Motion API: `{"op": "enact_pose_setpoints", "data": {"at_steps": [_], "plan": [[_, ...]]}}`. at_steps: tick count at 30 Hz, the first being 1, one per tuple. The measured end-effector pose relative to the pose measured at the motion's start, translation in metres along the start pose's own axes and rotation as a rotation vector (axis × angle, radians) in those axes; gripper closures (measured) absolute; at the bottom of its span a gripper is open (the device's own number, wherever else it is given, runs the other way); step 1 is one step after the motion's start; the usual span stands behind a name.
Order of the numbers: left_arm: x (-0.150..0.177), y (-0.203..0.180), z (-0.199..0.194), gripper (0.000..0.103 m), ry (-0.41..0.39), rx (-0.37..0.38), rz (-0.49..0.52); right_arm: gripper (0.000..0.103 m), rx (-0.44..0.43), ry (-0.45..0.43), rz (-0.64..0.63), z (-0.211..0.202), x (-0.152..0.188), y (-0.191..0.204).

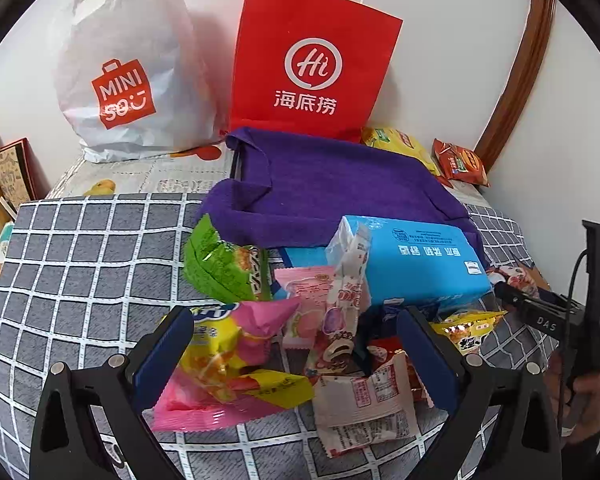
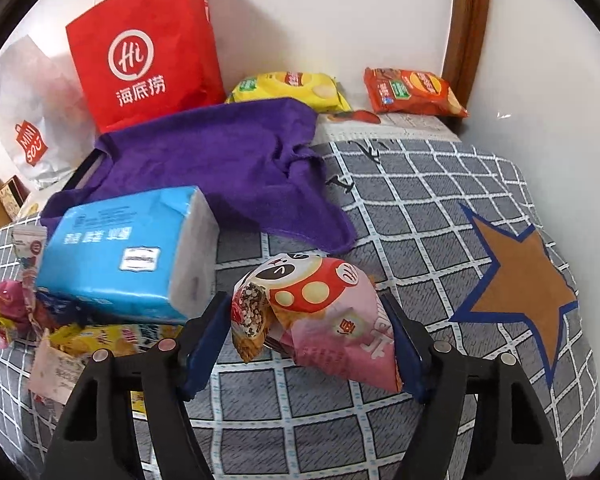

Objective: Organize snacks
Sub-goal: 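Grasp the pink panda snack bag with right gripper while left reaches yellow chip bag, then close the left gripper on the yellow-and-pink chip bag and lift it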

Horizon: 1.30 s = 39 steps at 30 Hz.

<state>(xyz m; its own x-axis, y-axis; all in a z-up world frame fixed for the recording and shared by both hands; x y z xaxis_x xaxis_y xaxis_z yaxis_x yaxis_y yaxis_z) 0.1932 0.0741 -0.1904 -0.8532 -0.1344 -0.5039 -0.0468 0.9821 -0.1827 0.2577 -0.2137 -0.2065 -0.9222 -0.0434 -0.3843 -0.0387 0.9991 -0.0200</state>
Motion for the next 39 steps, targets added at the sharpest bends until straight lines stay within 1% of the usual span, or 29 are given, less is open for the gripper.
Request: {"op": "enact_pose_setpoints", "data": {"at_steps": [6, 11, 19, 20, 21, 26, 28, 30, 32, 35, 39], "plan": [[0.002, 0.006, -0.005, 0.001, -0.004, 0.006, -0.013, 0.030, -0.013, -0.024, -0.004, -0.015, 0.001, 0.011], [0.004, 0.011, -0.005, 0.001, 0.003, -0.004, -0.022, 0.030, -0.029, -0.027, 0.002, -0.020, 0.007, 0.019], [0.007, 0.018, -0.003, 0.001, 0.015, -0.012, -0.034, 0.030, -0.030, -0.029, -0.011, -0.023, 0.011, 0.025], [0.008, 0.020, -0.003, 0.003, 0.018, -0.009, -0.038, 0.030, -0.030, -0.028, -0.009, -0.023, 0.011, 0.026], [0.009, 0.021, -0.002, 0.004, 0.023, -0.003, -0.041, 0.030, -0.029, -0.029, -0.007, -0.023, 0.011, 0.025], [0.015, 0.031, -0.005, 0.004, 0.038, 0.032, -0.069, 0.030, -0.033, -0.030, 0.000, -0.024, 0.012, 0.025], [0.017, 0.036, -0.005, 0.004, 0.048, 0.060, -0.089, 0.030, -0.034, -0.033, 0.002, -0.024, 0.012, 0.025], [0.018, 0.038, -0.004, 0.004, 0.055, 0.064, -0.098, 0.030, -0.038, -0.034, 0.004, -0.024, 0.012, 0.025], [0.020, 0.038, -0.004, 0.004, 0.059, 0.065, -0.090, 0.030, -0.041, -0.035, 0.006, -0.024, 0.012, 0.025], [0.023, 0.032, -0.003, 0.004, 0.072, 0.089, -0.072, 0.030, -0.046, -0.035, 0.006, -0.024, 0.014, 0.024], [0.032, 0.027, 0.010, 0.004, 0.112, 0.055, -0.041, 0.030, -0.059, -0.038, 0.010, -0.024, 0.015, 0.022]]}}
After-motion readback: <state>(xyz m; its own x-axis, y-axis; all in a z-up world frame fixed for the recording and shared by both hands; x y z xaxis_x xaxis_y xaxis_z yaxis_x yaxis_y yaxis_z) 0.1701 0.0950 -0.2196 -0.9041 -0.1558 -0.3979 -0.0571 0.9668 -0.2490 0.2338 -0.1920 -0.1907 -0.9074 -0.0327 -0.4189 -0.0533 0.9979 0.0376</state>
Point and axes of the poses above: each gripper's, at about its wrist camera, not at the fingertips, and z roughly the way its jaws point, y to its left, x to its underside, the point moved 8 cm from there along z, roughly the way its jaws point, and after that the axes turned 10 degrees about y, right-handed, at the moved point
